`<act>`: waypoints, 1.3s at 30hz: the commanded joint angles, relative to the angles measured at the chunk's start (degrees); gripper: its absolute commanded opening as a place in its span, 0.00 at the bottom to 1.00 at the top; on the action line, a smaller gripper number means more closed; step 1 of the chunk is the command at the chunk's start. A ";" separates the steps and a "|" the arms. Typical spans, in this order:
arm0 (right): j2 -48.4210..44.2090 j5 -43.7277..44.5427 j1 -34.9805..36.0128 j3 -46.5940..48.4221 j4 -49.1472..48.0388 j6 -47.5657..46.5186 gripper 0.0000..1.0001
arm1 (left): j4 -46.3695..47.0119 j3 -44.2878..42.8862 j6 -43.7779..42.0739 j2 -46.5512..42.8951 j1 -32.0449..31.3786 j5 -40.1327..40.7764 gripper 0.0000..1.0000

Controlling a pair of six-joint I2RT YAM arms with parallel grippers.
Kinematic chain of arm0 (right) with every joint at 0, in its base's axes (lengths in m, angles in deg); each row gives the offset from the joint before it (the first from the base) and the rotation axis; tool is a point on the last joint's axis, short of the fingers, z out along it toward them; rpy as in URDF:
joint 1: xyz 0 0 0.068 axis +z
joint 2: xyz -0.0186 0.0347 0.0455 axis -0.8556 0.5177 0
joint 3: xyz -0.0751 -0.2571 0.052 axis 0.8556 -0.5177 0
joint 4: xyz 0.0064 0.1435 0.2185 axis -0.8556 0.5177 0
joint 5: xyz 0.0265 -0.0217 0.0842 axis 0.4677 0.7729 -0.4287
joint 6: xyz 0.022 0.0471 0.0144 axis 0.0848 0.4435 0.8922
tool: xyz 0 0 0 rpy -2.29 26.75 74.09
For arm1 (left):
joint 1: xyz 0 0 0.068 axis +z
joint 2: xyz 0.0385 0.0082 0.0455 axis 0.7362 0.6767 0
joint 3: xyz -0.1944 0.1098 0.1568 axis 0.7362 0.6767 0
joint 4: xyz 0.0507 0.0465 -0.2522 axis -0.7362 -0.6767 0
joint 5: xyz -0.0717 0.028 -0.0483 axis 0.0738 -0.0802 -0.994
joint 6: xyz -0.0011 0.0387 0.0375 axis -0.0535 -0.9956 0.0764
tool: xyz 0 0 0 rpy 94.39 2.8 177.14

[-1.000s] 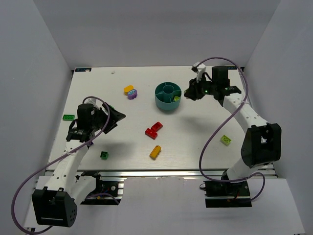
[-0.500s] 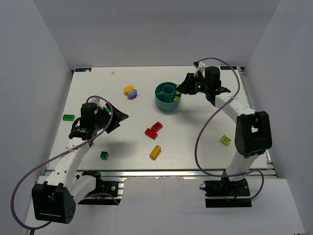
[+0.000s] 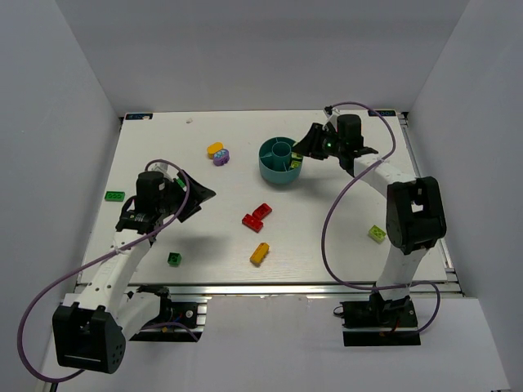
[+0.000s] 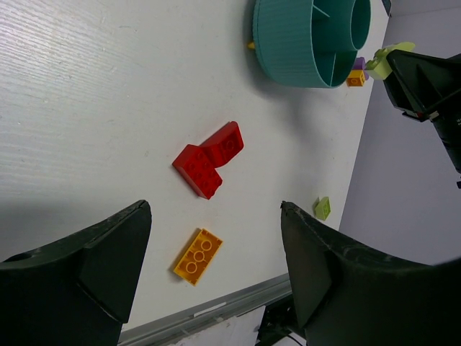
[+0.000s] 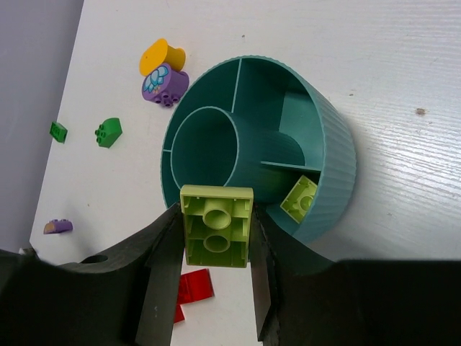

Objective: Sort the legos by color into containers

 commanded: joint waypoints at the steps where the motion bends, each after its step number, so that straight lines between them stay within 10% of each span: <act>1: 0.61 0.47 -0.06 2.20 -4.01 1.17 0.18 | 0.89 0.00 0.14 -0.37 -0.54 0.64 0.82; 8: 2.02 0.03 0.20 2.64 -4.45 0.64 0.50 | 0.97 0.26 0.49 -0.81 -0.98 0.81 0.82; 19: 0.71 -1.20 0.03 3.08 -3.32 -1.90 0.61 | 1.68 0.17 0.84 -0.81 -3.17 1.25 0.81; 24: -4.65 -6.29 -0.41 5.63 5.02 -24.37 0.89 | 2.73 -0.09 -0.47 0.94 -5.72 1.78 0.59; 31: -10.10 -19.65 -4.19 9.41 36.21 -56.02 0.85 | 0.11 -4.73 -5.03 9.19 -15.11 7.21 0.29; 37: -19.33 -11.33 -4.46 5.90 50.63 -69.64 0.25 | -7.27 -12.12 -8.65 20.89 -21.89 13.73 0.52; 39: -21.61 -4.68 -4.81 5.20 56.77 -71.77 0.29 | -9.38 -13.27 -8.30 22.82 -22.59 16.10 0.65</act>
